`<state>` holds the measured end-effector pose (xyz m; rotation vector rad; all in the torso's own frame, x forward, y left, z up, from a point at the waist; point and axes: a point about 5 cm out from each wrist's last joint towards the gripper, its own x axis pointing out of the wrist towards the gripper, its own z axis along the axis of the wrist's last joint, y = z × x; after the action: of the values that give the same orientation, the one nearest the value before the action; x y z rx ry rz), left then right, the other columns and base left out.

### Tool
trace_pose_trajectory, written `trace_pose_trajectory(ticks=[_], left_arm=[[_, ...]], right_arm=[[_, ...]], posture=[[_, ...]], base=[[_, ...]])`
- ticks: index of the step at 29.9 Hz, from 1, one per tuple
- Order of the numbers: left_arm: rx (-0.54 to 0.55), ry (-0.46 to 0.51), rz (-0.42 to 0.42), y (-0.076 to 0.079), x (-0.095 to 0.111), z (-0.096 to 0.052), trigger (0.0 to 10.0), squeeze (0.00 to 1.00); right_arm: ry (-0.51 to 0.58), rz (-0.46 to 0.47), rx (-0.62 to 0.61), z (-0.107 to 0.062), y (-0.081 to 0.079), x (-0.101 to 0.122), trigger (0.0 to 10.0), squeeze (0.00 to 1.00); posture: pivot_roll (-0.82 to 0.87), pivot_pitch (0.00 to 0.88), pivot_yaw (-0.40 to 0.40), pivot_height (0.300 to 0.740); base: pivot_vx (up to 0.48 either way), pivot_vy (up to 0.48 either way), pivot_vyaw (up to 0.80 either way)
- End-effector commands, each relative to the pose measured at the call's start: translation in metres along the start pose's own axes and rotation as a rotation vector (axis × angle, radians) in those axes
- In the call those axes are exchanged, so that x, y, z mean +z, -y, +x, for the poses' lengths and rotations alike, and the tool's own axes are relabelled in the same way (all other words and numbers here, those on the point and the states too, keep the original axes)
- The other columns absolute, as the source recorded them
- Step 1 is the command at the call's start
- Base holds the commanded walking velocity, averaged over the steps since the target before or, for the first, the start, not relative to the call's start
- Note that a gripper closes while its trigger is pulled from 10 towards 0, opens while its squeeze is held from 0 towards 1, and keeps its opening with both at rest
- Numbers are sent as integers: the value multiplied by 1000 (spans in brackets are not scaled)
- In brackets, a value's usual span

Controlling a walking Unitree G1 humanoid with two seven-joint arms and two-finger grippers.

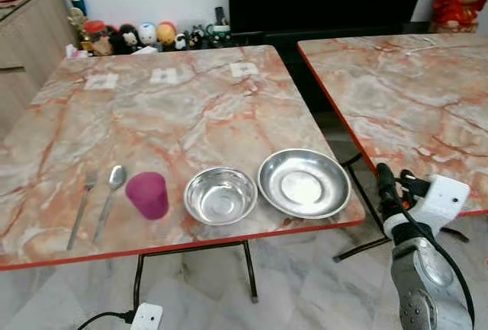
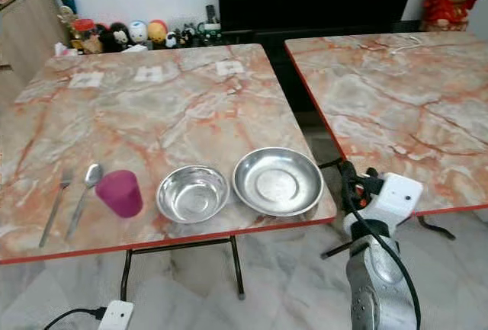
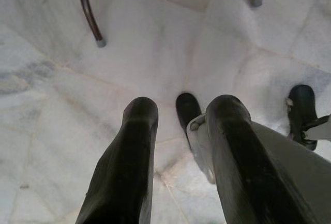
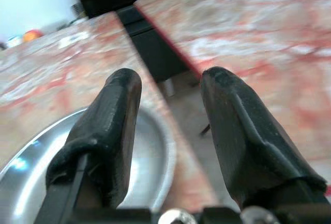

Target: Setting the table

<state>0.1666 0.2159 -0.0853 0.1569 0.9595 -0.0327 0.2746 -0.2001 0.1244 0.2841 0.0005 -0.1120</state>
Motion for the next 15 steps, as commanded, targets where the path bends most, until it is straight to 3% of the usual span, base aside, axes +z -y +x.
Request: trace_pose_trajectory(ticks=[1,7,8,12,15], left_arm=[[-3,-20,6,0,-2,0,10000,0],[-4,-16,7,-1,0,0,10000,0],[-3,-14,6,-1,0,0,10000,0],[-3,-13,8,-1,1,0,10000,0],[-2,-11,11,-1,2,1,10000,0]], right_arm=[[-54,11,9,6,0,-6,10000,0],[-119,108,-91,21,7,-15,10000,0],[-158,153,-97,24,7,-21,10000,0],[-177,154,-102,25,8,-27,10000,0],[-217,225,-94,29,5,-34,10000,0]], posture=[[-110,24,8,740],[-102,43,9,740],[-102,44,9,740],[-100,49,9,740],[-94,59,12,740]], base=[[0,0,0],[0,0,0],[0,0,0],[0,0,0],[0,0,0]])
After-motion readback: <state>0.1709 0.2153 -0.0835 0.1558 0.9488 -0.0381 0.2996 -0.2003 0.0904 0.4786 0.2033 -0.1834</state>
